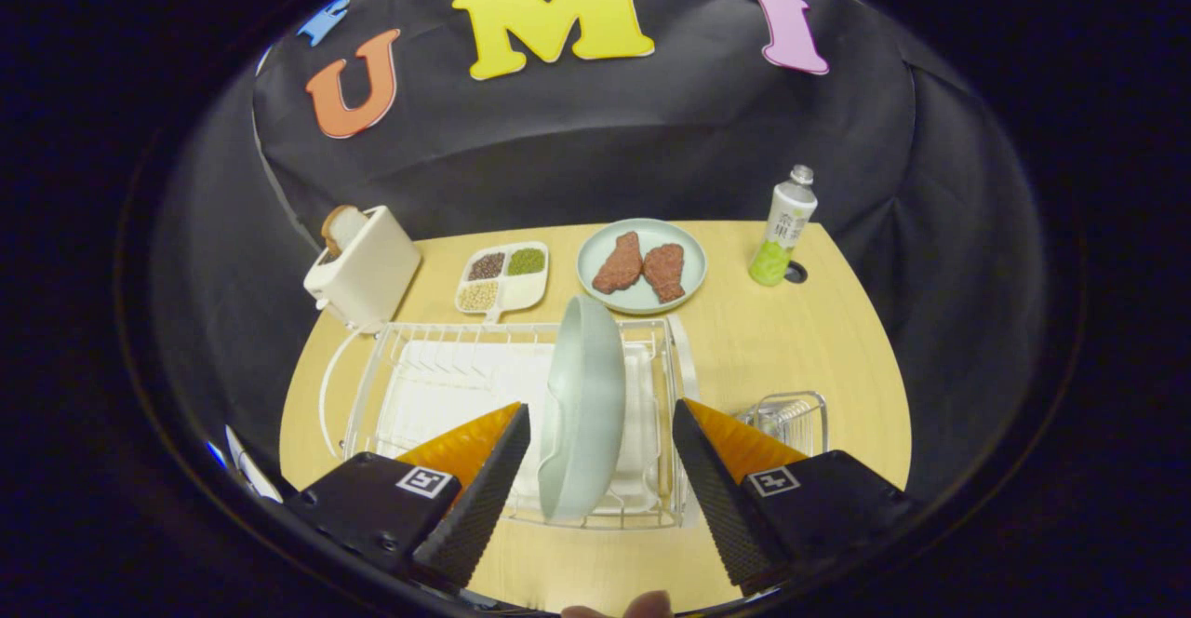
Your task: Take the plate from the dish rack, then take the spoon from the basket and place it into the plate.
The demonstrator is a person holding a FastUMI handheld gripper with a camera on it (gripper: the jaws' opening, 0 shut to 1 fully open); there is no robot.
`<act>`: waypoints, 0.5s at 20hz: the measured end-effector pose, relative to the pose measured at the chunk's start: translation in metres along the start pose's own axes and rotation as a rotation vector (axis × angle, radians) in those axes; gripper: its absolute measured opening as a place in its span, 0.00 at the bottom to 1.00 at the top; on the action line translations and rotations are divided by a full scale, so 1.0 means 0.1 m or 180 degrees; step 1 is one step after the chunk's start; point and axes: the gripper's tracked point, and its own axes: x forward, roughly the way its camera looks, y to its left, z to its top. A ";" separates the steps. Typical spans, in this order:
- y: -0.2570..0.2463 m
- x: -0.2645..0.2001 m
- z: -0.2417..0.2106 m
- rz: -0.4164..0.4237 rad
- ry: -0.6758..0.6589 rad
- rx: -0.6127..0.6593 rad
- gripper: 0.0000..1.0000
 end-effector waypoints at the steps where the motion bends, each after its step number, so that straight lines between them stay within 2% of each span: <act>1: 0.00 0.05 -0.01 0.0002 0.0042 0.0033 0.99; 7: 0.06 0.29 -0.14 0.0090 0.0346 0.0161 0.95; 9: 0.07 0.37 -0.18 0.0057 0.0418 0.0172 0.91; 10: 0.08 0.40 -0.21 0.0055 0.0459 0.0157 0.86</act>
